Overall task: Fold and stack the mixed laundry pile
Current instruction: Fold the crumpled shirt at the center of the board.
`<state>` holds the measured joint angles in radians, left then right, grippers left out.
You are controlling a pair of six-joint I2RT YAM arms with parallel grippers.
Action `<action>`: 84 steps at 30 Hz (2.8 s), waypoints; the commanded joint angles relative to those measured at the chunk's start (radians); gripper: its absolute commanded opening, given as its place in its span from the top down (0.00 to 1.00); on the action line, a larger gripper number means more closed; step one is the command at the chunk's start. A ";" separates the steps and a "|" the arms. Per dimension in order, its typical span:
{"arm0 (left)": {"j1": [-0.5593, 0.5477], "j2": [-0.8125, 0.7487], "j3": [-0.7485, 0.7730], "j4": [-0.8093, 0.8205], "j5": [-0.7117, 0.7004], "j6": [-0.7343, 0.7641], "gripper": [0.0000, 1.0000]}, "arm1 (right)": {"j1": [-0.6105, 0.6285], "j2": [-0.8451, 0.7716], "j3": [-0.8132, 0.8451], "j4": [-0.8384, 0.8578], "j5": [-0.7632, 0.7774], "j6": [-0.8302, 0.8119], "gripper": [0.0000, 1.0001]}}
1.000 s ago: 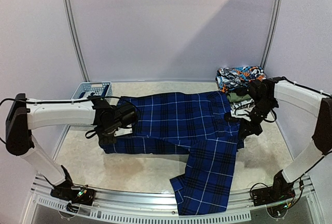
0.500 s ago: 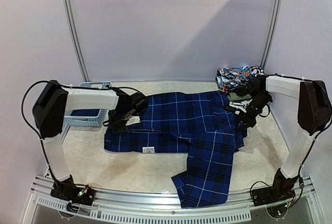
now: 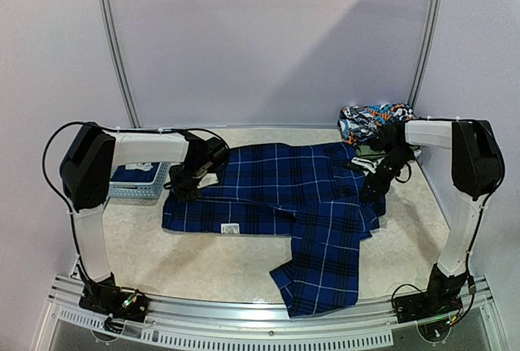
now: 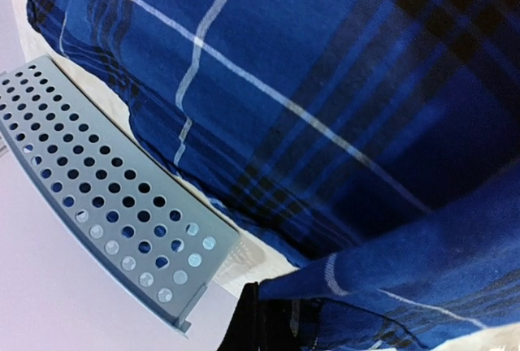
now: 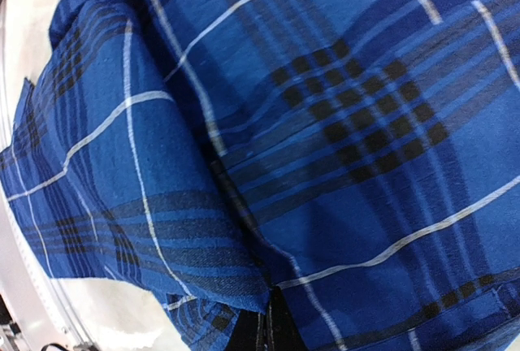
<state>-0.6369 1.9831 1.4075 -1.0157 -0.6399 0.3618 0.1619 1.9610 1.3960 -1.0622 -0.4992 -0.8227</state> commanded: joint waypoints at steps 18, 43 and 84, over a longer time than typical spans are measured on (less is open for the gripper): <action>0.051 0.125 0.198 -0.153 -0.060 -0.160 0.72 | -0.019 -0.024 0.021 0.155 0.112 0.217 0.56; -0.201 -0.116 0.060 0.168 0.523 -0.489 0.58 | 0.564 -0.652 -0.507 0.085 0.121 -0.031 0.17; -0.075 -0.031 -0.142 0.351 0.704 -0.725 0.61 | 0.698 -0.547 -0.408 0.298 0.557 0.068 1.00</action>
<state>-0.7242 1.9507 1.2797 -0.6758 0.0639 -0.3706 0.9707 1.4647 0.8978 -0.7525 0.0208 -0.7158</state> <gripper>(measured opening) 0.394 0.020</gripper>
